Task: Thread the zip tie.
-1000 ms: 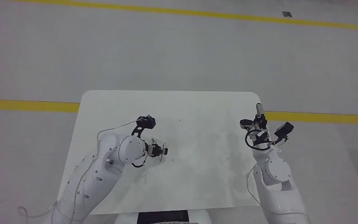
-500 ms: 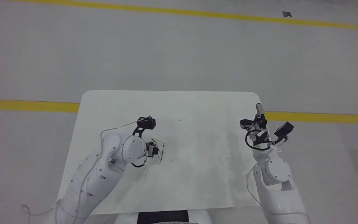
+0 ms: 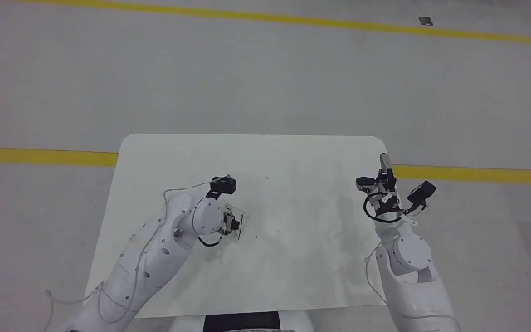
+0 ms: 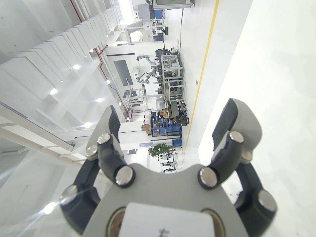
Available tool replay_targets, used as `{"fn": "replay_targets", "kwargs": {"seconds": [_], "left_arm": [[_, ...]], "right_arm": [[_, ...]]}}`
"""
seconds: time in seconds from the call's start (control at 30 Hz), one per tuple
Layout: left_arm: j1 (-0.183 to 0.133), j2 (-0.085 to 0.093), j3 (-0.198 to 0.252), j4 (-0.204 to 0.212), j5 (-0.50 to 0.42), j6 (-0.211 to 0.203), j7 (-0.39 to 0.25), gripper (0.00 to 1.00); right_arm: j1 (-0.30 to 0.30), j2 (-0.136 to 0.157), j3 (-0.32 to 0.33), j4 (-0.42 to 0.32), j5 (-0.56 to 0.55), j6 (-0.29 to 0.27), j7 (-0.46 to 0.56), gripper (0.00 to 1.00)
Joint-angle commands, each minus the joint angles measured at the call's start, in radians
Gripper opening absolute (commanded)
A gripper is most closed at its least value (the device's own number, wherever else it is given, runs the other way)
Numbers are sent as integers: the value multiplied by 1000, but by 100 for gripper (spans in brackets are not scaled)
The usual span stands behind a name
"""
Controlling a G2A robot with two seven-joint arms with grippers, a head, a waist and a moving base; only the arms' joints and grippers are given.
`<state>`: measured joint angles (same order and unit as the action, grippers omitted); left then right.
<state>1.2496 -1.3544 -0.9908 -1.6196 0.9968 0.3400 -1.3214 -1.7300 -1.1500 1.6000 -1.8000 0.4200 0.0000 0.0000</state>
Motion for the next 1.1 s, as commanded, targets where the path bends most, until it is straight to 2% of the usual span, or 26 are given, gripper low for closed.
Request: {"fn": "replay_targets", "kwargs": {"seconds": [0.0, 0.23, 0.47, 0.6, 1.07], "left_arm": [[-5, -2, 5, 19, 2, 0, 1, 12], [-20, -11, 14, 61, -13, 0, 22, 12], [-28, -16, 4, 67, -20, 0, 30, 11], [-39, -20, 12, 85, -9, 0, 31, 11], [-96, -46, 58, 191, -14, 0, 47, 15]], "right_arm": [[0, 0, 0, 0, 0, 0, 0, 100], [0, 0, 0, 0, 0, 0, 0, 100], [0, 0, 0, 0, 0, 0, 0, 100], [0, 0, 0, 0, 0, 0, 0, 100], [0, 0, 0, 0, 0, 0, 0, 100]]}}
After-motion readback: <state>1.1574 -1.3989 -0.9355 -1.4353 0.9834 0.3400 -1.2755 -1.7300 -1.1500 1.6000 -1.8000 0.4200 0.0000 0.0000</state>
